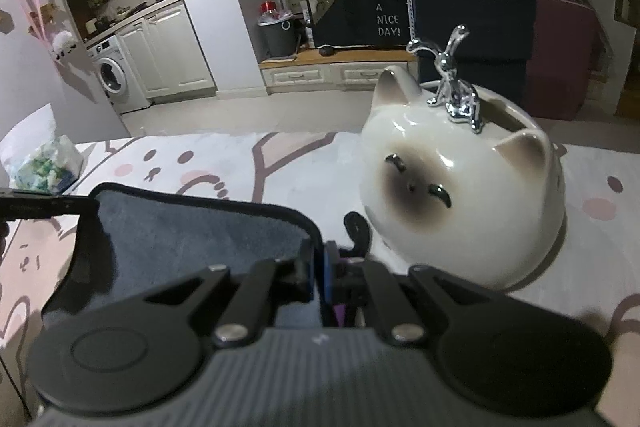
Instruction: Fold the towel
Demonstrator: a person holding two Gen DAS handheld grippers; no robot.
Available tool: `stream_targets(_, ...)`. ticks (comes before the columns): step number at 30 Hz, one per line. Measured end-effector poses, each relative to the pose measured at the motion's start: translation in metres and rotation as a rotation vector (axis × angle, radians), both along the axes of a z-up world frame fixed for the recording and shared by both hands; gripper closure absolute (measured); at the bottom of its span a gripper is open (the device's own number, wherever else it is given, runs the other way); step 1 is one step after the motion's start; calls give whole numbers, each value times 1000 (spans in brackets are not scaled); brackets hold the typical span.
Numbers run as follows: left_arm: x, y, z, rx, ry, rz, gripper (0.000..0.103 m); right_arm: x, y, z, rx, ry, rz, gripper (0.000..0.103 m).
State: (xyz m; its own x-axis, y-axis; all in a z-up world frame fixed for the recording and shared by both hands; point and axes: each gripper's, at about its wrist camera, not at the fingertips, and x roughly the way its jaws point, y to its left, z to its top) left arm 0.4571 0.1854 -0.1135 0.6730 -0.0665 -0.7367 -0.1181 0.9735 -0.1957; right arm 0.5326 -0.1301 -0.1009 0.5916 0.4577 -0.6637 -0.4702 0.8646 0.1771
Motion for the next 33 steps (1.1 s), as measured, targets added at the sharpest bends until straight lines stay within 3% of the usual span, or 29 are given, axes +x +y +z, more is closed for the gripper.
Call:
stream_targets(2, 5, -2, -2, 9, 26, 6, 96, 1, 2, -3, 4, 8, -14, 91)
stream_targets(3, 7, -4, -3, 13, 33, 11, 84, 3, 2, -4, 9, 13, -19, 79)
stream_targets(4, 7, -6, -3, 13, 42, 12, 66, 3, 2, -5, 18, 23, -23, 59)
stream_targets(5, 8, -8, -3, 18, 49, 13, 58, 2, 1, -6, 33, 35, -33, 50)
stream_targets(7, 5, -16, -3, 62, 47, 20, 25, 3, -1, -5, 48, 53, -44, 28)
stream_targets(10, 0, -25, 1, 110, 43, 19, 7, -4, 2, -3, 34, 55, -37, 8)
stream_targets(12, -5, -29, 4, 106, 51, 19, 2, -9, 5, -1, 25, 53, -27, 0)
stream_targets(16, -14, -38, 11, 136, 55, 10, 0, -23, 9, 5, 5, 56, -7, 0)
stream_targets(33, -71, -65, 61, 122, 23, 16, 0, -88, 3, 50, 34, 16, 1, 0)
